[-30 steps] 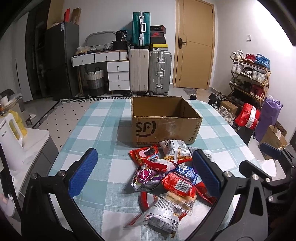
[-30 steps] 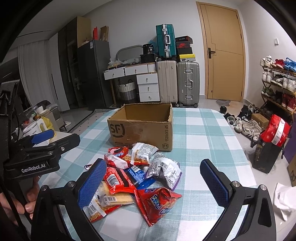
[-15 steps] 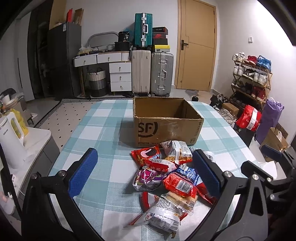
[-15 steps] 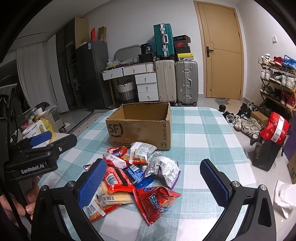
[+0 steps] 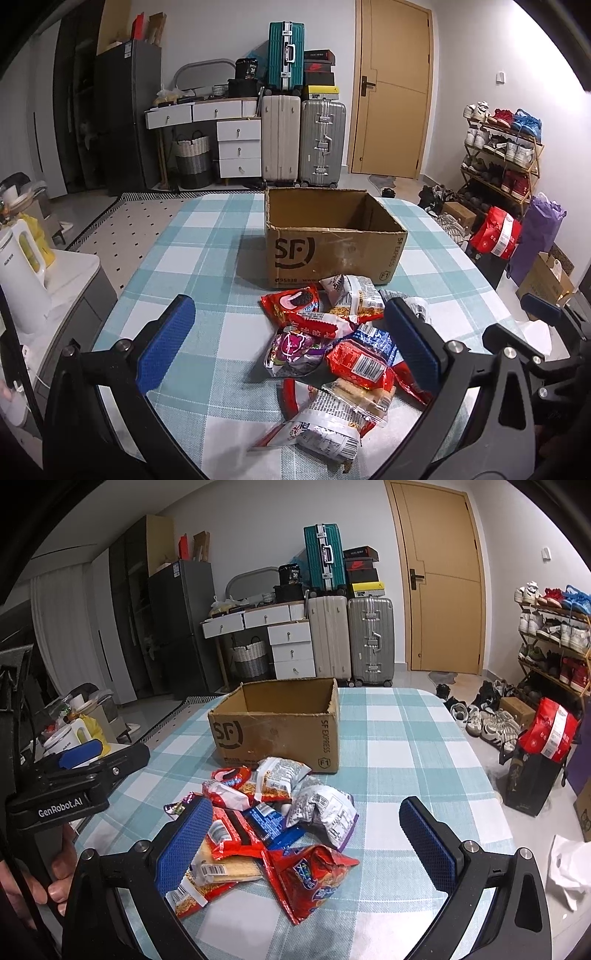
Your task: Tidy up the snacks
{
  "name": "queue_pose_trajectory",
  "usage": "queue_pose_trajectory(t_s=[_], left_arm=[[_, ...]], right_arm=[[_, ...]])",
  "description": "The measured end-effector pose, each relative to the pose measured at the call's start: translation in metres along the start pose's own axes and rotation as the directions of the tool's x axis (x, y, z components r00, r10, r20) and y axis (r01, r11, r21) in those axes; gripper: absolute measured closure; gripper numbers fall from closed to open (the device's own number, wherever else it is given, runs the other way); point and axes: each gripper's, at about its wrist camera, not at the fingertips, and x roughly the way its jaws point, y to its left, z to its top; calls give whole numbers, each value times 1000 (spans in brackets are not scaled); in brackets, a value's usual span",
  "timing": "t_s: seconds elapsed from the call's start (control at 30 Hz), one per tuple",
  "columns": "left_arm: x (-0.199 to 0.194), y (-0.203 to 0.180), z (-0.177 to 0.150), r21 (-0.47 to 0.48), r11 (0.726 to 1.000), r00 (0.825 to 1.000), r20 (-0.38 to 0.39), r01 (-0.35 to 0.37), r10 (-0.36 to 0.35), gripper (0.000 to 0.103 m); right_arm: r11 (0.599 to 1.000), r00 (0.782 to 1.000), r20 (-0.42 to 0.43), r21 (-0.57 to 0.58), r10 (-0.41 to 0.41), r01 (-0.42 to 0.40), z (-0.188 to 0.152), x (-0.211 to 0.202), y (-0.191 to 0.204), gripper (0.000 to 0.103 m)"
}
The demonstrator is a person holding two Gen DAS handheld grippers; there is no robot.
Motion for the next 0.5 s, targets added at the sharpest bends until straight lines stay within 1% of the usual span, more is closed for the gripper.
queue_pose_trajectory(t_s=[0.23, 0.5], left_arm=[[8, 2, -5, -2, 1000, 1000, -17, 9, -9, 1], [20, 4, -15, -1, 1000, 999, -39, 6, -6, 1]], right_arm=[[1000, 999, -25, 15, 24, -23, -13, 5, -8, 0], [998, 995, -95, 52, 42, -37, -33, 24, -19, 0]])
